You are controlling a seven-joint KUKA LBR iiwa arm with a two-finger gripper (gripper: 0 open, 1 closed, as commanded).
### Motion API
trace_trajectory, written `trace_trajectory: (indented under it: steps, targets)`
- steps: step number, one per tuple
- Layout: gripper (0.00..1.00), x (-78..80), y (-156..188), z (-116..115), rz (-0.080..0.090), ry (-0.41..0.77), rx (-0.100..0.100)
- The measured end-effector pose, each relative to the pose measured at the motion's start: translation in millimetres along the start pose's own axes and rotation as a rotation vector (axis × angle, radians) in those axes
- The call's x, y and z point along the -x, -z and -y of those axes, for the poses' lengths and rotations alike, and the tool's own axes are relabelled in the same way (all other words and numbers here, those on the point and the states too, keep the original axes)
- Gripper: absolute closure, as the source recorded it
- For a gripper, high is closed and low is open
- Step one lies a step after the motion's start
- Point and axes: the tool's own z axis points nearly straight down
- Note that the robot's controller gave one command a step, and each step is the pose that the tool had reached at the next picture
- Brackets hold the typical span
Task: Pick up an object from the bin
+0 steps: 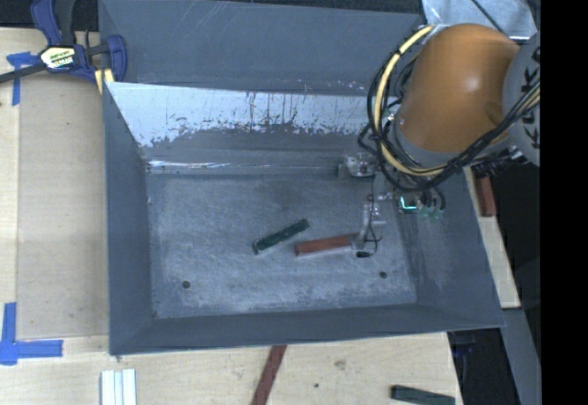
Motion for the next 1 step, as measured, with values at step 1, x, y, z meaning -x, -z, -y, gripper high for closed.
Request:
trace_trajectory:
  steps: [1]
  targets:
    - [0.00,1.6,4.0,0.0,0.008,0.000,0.000]
